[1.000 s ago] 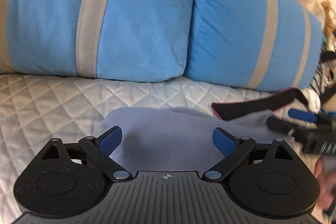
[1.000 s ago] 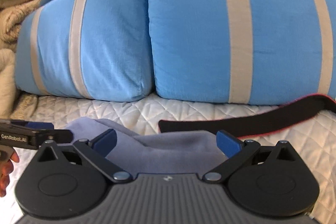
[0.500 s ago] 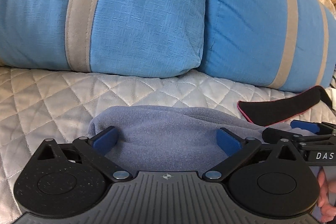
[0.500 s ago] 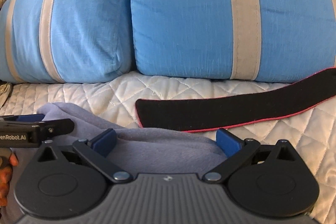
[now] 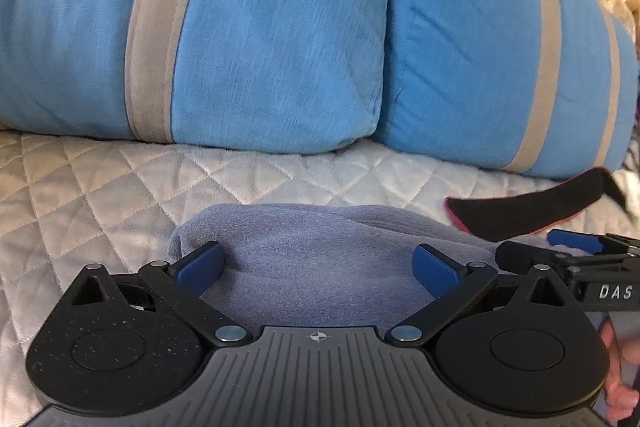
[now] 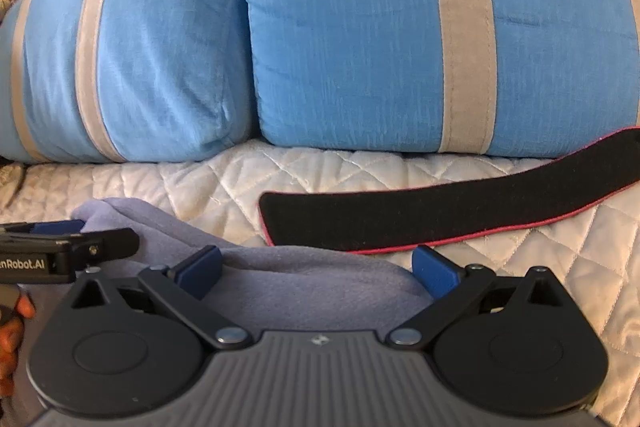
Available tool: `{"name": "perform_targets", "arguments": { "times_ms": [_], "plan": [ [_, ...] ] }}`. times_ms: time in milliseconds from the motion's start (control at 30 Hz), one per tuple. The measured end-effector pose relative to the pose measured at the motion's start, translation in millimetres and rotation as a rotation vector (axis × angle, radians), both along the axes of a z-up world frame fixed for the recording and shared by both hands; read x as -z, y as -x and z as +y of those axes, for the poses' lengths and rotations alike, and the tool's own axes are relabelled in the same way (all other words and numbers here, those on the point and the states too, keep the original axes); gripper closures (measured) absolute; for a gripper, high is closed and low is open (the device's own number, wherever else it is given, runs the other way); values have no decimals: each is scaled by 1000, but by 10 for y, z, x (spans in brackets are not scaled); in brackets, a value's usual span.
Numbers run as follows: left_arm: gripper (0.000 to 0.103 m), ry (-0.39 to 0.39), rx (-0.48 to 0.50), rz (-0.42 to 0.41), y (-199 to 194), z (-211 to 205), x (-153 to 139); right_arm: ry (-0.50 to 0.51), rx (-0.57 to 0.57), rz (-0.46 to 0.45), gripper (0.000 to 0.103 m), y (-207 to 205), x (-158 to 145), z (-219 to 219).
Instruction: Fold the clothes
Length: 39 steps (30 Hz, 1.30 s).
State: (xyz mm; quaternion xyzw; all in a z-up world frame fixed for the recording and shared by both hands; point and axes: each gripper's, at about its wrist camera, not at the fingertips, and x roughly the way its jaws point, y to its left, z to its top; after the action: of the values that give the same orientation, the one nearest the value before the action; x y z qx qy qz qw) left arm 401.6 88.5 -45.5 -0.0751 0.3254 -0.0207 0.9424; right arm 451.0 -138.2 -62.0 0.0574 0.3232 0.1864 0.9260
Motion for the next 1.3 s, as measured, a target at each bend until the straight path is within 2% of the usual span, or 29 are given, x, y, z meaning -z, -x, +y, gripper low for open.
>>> {"name": "perform_targets", "arguments": {
  "times_ms": [133, 267, 333, 400, 533, 600, 667, 700, 767, 833, 933, 967, 1000, 1033, 1067, 1100, 1133, 1167, 1300],
  "plan": [
    [0, 38, -12, -18, 190, 99, -247, -70, 27, -25, 0, 114, -241, -190],
    [0, -9, 2, -21, 431, 117, -339, -88, 58, -33, 0, 380, -406, -358],
    [0, -53, -7, -10, 494, 89, -280, -40, 34, -58, 0, 538, -379, -338],
    [0, -55, -30, 22, 492, 95, -176, 34, 11, -80, 0, 661, -317, -278],
    [0, 8, -48, 57, 472, 170, -37, 151, -21, -78, 0, 644, -128, -110],
    [0, 43, -55, 71, 463, 212, 25, 200, -37, -41, 1, 582, -9, -57],
    [0, 79, -62, 85, 454, 254, 88, 151, -50, 46, 1, 482, 124, -124],
    [0, 96, -65, 92, 449, 274, 119, 96, -44, 71, 1, 443, 147, -199],
    [0, 116, -88, 99, 483, 281, 105, 52, -48, 105, 1, 409, 139, -275],
    [0, 114, -123, 92, 584, 246, 45, 48, -64, 81, 0, 460, 73, -315],
    [0, 41, -163, 28, 828, 129, -87, 52, -77, -51, 1, 631, -61, -457],
    [0, 18, -167, 7, 898, 108, -147, 50, -84, -86, 8, 672, -103, -499],
    [0, -5, -171, -15, 968, 87, -208, 46, -93, -118, 20, 712, -148, -539],
    [0, -19, -177, -38, 1037, 72, -268, 40, -103, -143, 29, 746, -195, -570],
    [0, -15, -187, -62, 1103, 69, -328, 37, -113, -159, 54, 761, -237, -582],
    [0, -11, -196, -87, 1169, 67, -388, 37, -126, -166, 85, 762, -272, -577],
    [0, -11, -201, -104, 1218, 58, -430, 39, -143, -171, 98, 762, -297, -552],
    [0, -18, -199, -106, 1236, 40, -437, 44, -156, -176, 103, 757, -313, -513],
    [0, -47, -189, -110, 1302, -30, -461, 106, -163, -198, 103, 695, -332, -324]
  ]
}}
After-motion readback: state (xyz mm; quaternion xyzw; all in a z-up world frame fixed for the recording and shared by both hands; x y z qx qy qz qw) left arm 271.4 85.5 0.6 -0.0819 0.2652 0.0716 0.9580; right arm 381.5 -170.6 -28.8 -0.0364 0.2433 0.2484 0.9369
